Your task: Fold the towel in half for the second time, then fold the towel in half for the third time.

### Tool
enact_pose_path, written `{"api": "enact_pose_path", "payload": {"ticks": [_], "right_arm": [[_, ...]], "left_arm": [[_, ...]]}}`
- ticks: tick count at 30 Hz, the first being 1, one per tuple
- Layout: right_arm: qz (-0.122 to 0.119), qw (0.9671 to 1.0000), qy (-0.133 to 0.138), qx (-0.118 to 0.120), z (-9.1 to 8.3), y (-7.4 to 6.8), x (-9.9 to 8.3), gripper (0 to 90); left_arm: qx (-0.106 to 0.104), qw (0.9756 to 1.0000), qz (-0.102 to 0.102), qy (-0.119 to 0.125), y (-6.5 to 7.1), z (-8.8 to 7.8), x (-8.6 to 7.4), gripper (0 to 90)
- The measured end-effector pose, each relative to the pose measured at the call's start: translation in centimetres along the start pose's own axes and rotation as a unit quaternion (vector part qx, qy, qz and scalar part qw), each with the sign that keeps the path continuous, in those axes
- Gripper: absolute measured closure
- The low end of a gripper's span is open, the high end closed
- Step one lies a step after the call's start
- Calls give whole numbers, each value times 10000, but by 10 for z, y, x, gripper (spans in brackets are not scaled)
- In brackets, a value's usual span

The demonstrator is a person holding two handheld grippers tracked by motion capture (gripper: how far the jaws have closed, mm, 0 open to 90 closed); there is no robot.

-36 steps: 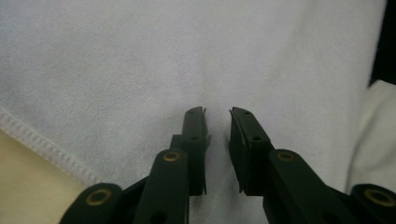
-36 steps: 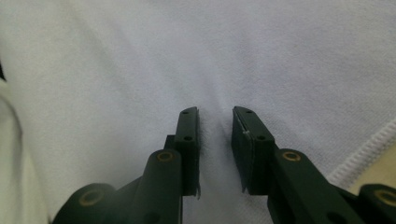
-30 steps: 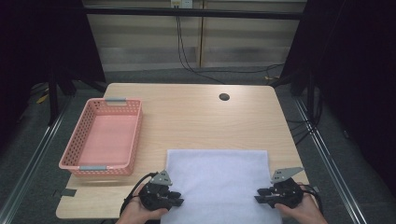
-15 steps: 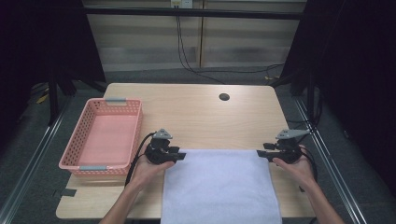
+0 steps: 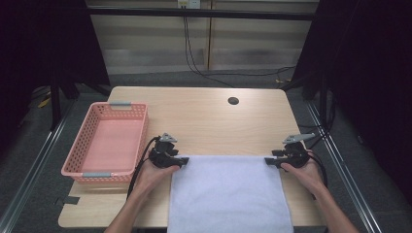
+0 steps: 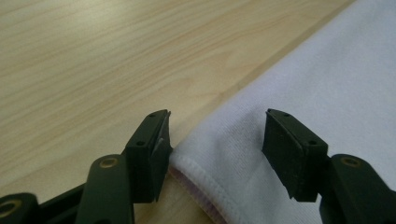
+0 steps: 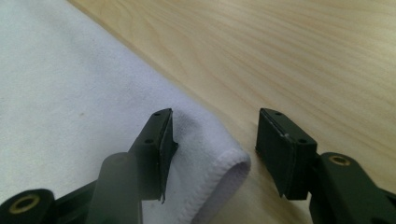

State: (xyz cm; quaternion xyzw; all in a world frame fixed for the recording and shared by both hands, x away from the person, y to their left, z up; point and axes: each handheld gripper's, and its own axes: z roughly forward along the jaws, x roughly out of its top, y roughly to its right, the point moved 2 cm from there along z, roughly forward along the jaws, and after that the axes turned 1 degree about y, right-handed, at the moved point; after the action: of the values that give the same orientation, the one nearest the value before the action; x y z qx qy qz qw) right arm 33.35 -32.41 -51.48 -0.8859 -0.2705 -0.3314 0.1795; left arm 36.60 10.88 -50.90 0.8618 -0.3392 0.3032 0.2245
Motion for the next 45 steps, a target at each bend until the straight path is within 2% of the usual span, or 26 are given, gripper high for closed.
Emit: {"api": "enact_pose_path", "payload": {"ticks": [1, 2, 3, 4, 6, 7, 8, 9, 10, 11, 12, 13, 14, 17, 18, 20, 21, 23, 24, 27, 28, 30, 32, 37, 40, 45], "right_arm": [[0, 10000, 0, 0, 0, 0, 0, 474], [7, 10000, -12, 74, 0, 0, 0, 516], [7, 10000, -12, 74, 0, 0, 0, 516], [30, 10000, -15, 77, -1, -1, 0, 554], [-97, 9999, -37, 92, -3, -4, -2, 625], [-97, 9999, -37, 92, -3, -4, -2, 625], [-138, 9997, -51, 191, -4, -6, -4, 702], [-138, 9997, -51, 191, -4, -6, -4, 702], [-80, 9997, -59, 222, -5, -7, -4, 738], [-55, 9996, -35, 292, -4, -7, -5, 771], [-27, 9995, -63, 311, -5, -8, -5, 803], [3, 9994, -82, 347, -5, -8, -5, 834], [50, 9995, -62, 308, -6, -8, -4, 841], [90, 9993, 26, 368, -9, -6, -3, 849], [116, 9993, 71, 355, -11, -5, -2, 850], [126, 9990, 207, 379, -15, -3, 1, 851], [161, 9988, 282, 370, -17, -3, 3, 851], [191, 9983, 401, 388, -22, -2, 7, 851], [186, 9979, 496, 380, -25, 0, 9, 851], [195, 9975, 544, 395, -28, -1, 12, 852], [123, 9976, 566, 372, -31, 0, 15, 852], [137, 9971, 653, 359, -35, 1, 19, 853], [159, 9960, 784, 385, -40, 4, 24, 853], [96, 9950, 924, 370, -47, 5, 35, 853], [76, 9943, 1013, 322, -52, 8, 47, 853], [84, 9931, 1135, 288, -56, 11, 57, 853]], "left_arm": [[0, 10000, 0, 0, 0, 0, 0, 416], [25, 10000, -39, -12, 1, 0, -3, 417], [25, 10000, -39, -12, 1, 0, -3, 417], [15, 10000, -28, -1, 1, -1, -4, 417], [29, 10000, 9, 20, 1, -3, -7, 425], [29, 10000, 9, 20, 1, -3, -7, 434], [28, 9999, 100, -15, 1, -4, -8, 485], [-59, 9999, 102, 6, 1, -4, -8, 485], [-106, 9999, 111, 15, 1, -4, -9, 525], [-232, 9995, 194, -9, 1, -4, -9, 610], [-329, 9991, 255, -48, 3, -4, -9, 749], [-346, 9993, 162, -33, 3, -3, -9, 815], [-446, 9990, 47, -11, 2, -3, -9, 829], [-596, 9982, 5, 31, 2, -5, -8, 839], [-560, 9983, -50, 125, 1, -7, -6, 840], [-726, 9966, -178, 339, 1, -13, -2, 842], [-675, 9966, -226, 422, 3, -16, 0, 842], [-652, 9964, -49, 547, 10, -22, 6, 842], [-736, 9952, -25, 652, 15, -25, 12, 842], [-673, 9958, 93, 611, 16, -27, 18, 842], [-686, 9956, 123, 619, 15, -29, 20, 841], [-720, 9945, -3, 766, 10, -35, 25, 841], [-672, 9945, -44, 802, 8, -38, 29, 841], [-660, 9935, -36, 926, 5, -48, 39, 841], [-597, 9945, 47, 864, 3, -50, 47, 841], [-526, 9941, 54, 949, -3, -54, 58, 841]]}}
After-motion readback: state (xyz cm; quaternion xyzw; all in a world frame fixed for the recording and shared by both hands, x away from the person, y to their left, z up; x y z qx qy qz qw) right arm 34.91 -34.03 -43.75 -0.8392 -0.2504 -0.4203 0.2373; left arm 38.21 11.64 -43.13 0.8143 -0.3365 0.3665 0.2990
